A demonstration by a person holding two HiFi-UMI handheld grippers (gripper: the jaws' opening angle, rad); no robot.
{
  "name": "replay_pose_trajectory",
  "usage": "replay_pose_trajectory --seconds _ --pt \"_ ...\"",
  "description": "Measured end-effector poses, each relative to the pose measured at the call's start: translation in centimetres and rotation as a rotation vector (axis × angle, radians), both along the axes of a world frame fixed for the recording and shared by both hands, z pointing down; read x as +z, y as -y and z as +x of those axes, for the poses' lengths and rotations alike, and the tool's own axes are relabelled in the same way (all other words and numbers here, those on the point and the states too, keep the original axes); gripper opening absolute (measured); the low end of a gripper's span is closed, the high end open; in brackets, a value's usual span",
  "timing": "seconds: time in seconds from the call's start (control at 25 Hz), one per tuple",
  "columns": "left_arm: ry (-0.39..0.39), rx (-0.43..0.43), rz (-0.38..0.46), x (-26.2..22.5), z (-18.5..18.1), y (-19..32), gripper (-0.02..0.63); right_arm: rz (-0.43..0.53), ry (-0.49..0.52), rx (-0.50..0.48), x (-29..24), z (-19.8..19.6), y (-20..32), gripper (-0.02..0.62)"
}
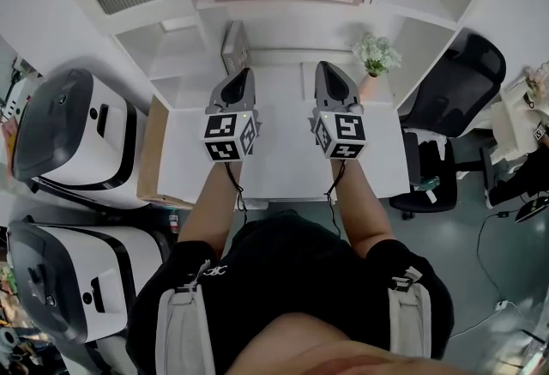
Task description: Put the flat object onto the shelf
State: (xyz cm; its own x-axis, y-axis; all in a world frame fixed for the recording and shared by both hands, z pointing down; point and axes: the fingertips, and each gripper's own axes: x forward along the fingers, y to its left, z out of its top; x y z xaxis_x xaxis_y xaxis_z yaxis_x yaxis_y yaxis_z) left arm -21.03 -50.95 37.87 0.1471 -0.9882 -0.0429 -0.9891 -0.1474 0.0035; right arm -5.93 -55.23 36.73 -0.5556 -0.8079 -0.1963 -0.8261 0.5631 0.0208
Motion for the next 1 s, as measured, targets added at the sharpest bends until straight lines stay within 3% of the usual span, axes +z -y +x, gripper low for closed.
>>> replay_pose_trajectory --seconds 0.16,0.36,0.6,1.0 --pt "-0.039 0.031 -0.034 1.0 0.2 -0.6 0.018 -0.009 -0.001 0.007 0.3 0.2 -0.6 -0.001" --pt "-0.031 0.029 -0.053 1.2 0.3 -0.9 0.018 -0.018 0.01 0.023 0.3 0.8 -0.8 0.0" --pt "-0.013 -0.012 0.008 -0.1 -0.1 -1.6 0.018 -0.041 0.014 0.053 0.7 1.4 -0.7 0.0" --pt "-0.023 0.021 -0.011 -0.3 0.6 -1.3 0.018 -0.039 0.016 0.056 0.6 1.5 -0.5 0.0"
